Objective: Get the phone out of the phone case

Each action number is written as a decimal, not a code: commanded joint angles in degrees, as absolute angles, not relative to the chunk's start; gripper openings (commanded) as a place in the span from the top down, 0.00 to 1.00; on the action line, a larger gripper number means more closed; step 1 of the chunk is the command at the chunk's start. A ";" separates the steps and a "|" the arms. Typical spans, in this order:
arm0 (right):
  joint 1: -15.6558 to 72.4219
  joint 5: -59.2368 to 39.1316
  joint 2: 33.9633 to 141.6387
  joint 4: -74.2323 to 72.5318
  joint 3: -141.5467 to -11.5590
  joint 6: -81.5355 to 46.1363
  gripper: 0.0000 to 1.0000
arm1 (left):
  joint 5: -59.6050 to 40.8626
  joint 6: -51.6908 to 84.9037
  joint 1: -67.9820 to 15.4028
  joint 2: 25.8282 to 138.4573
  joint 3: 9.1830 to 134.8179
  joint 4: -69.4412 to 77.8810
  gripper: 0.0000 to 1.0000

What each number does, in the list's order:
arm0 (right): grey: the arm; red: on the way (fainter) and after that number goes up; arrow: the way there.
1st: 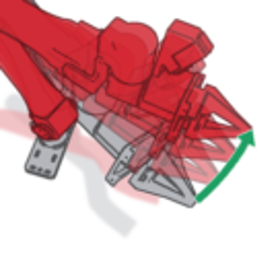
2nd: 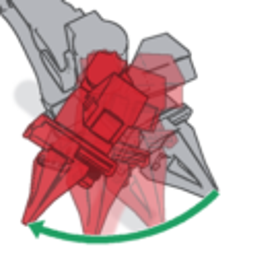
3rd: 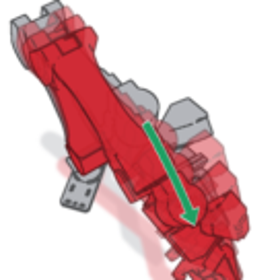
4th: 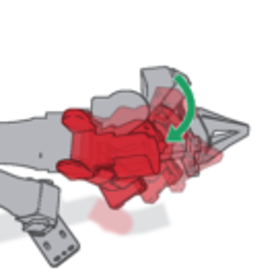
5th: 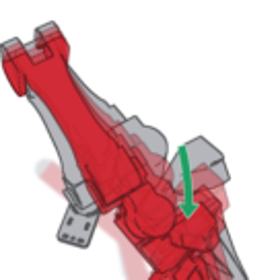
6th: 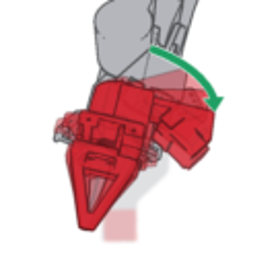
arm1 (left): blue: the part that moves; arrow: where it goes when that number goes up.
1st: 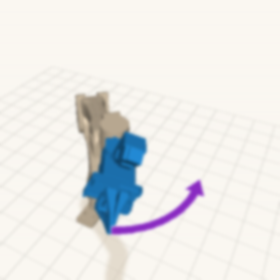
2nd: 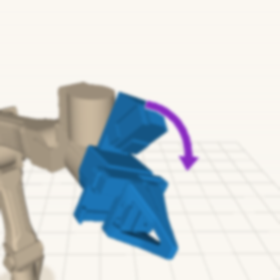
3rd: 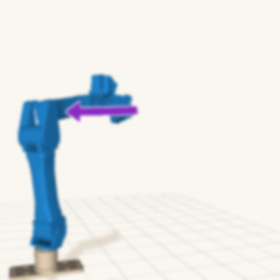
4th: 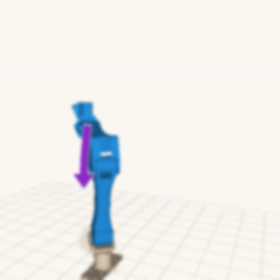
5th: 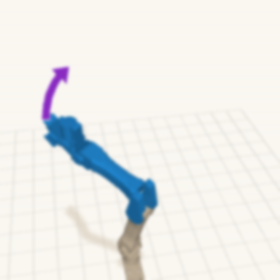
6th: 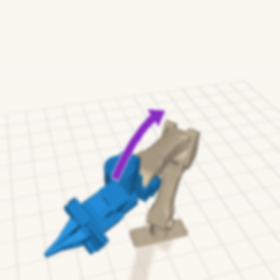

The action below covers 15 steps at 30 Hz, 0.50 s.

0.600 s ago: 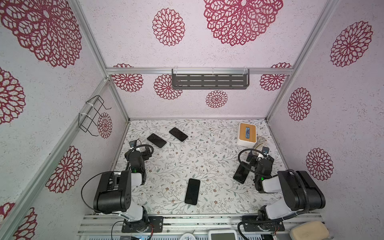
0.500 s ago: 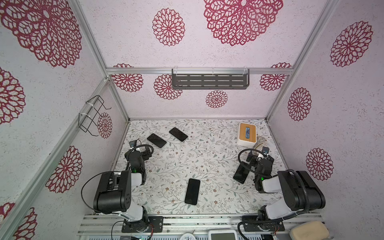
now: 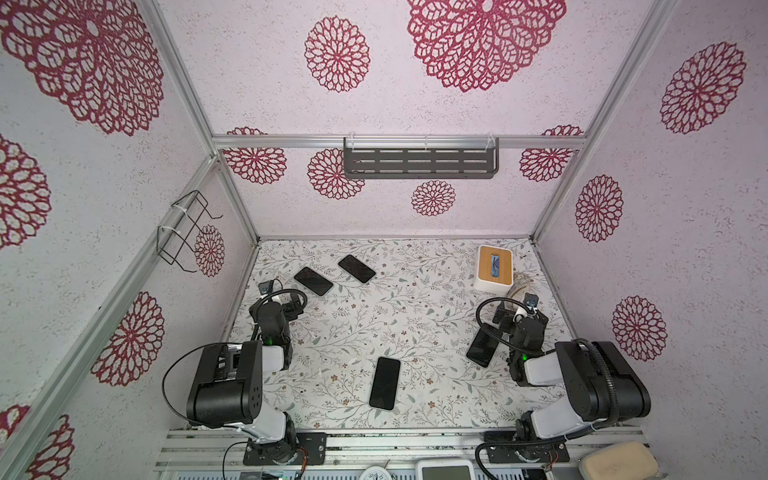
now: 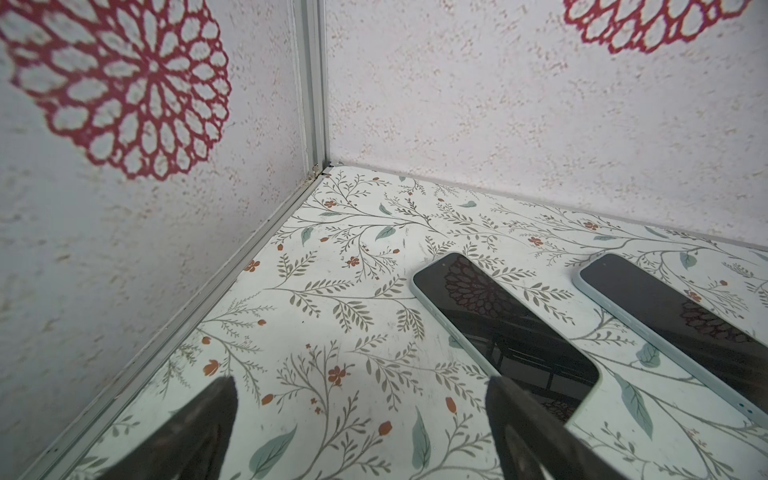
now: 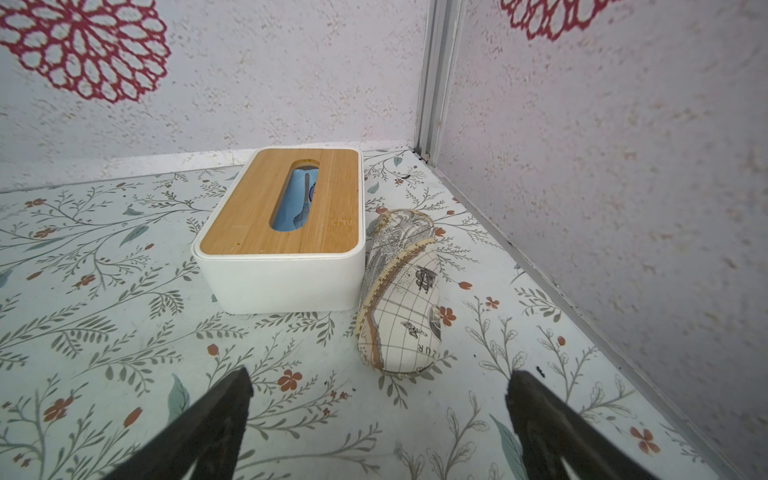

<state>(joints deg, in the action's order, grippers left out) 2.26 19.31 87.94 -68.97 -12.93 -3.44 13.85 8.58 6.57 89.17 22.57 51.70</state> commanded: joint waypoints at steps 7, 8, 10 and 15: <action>2.46 19.42 88.07 -70.47 -13.70 -2.99 0.01 | 13.27 8.12 7.03 89.30 23.74 51.77 0.03; 2.46 19.43 88.07 -70.49 -13.72 -2.99 0.01 | 13.27 8.09 7.03 89.32 23.73 51.78 0.03; 2.45 19.42 88.07 -70.44 -13.71 -2.99 0.01 | 13.27 8.09 7.03 89.30 23.76 51.84 0.03; 2.46 20.53 87.98 -71.74 -12.97 -3.27 0.01 | 13.27 8.04 6.97 89.21 23.67 51.98 0.03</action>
<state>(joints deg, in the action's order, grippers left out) 2.26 19.38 87.96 -69.01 -12.93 -3.44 13.80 8.58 6.68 89.17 22.57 51.66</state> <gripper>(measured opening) 0.989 0.971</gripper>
